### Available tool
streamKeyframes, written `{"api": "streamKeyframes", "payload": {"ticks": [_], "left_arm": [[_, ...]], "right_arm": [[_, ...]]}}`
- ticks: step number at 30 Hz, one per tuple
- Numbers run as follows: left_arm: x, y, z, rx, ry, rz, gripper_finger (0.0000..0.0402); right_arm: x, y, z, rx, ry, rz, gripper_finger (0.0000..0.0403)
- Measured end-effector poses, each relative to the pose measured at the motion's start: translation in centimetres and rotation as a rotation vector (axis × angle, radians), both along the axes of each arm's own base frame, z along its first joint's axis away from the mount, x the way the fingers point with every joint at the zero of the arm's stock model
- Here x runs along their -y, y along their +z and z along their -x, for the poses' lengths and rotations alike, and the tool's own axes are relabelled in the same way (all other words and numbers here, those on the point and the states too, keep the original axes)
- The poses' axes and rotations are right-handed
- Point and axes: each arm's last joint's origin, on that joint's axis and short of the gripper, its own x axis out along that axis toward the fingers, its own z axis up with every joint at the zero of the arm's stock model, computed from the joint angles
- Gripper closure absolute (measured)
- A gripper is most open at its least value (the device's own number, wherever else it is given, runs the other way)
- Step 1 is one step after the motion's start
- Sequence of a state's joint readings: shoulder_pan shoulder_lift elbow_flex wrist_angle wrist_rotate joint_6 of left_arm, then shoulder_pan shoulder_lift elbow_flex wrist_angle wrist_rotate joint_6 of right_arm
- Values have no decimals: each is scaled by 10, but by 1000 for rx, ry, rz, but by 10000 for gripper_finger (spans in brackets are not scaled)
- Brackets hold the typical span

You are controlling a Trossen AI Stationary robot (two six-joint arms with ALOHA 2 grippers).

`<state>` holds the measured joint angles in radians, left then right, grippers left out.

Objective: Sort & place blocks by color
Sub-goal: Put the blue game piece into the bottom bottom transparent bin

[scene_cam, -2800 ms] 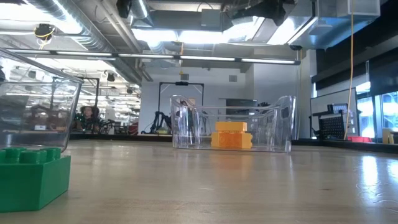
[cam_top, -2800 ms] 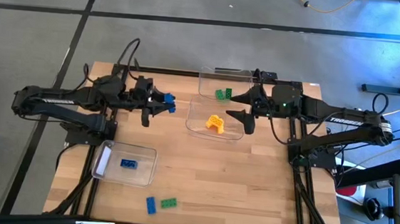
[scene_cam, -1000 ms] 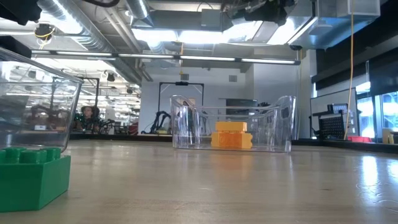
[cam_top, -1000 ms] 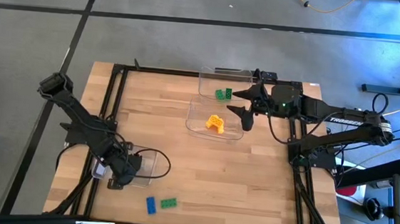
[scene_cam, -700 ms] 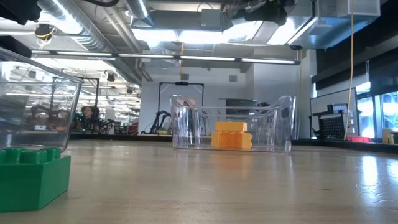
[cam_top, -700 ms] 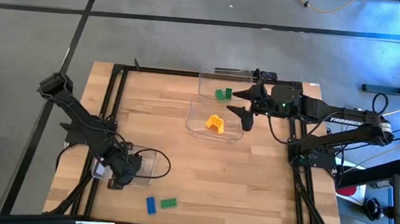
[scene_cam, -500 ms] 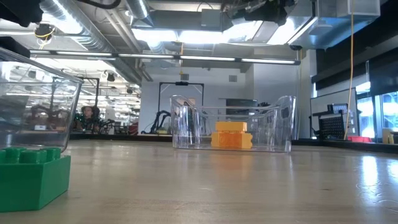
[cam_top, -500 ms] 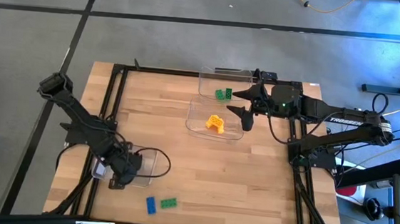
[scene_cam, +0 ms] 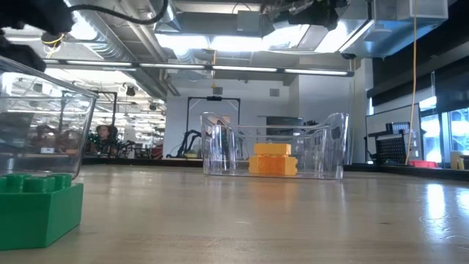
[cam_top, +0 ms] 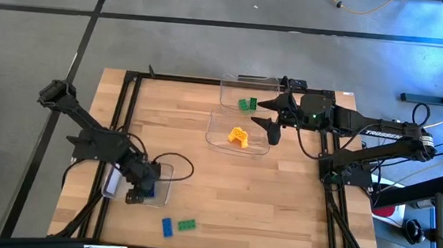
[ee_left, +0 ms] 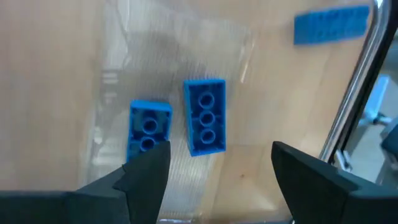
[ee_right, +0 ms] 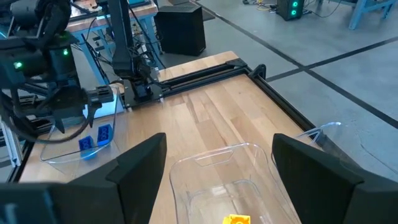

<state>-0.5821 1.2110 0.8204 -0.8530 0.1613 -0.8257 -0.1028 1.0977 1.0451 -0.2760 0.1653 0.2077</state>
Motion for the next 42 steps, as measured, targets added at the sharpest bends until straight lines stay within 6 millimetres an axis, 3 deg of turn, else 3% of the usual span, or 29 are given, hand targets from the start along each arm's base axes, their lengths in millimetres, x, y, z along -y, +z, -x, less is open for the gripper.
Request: {"api": "streamKeyframes", "payload": {"ticks": [12,18,28,33,42], "left_arm": [[-44,43,15,254,124,92,134],[-70,64,19,464,239,98,137],[-110,101,16,916,367,-22,138],[-127,120,21,1128,419,-178,138],[-141,147,25,1401,477,-278,138]], "right_arm": [[0,0,0,1,0,0,108],[0,0,0,1,0,0,108],[0,0,0,1,0,0,108],[0,0,0,0,1,1,108],[0,0,0,2,3,-1,108]]}}
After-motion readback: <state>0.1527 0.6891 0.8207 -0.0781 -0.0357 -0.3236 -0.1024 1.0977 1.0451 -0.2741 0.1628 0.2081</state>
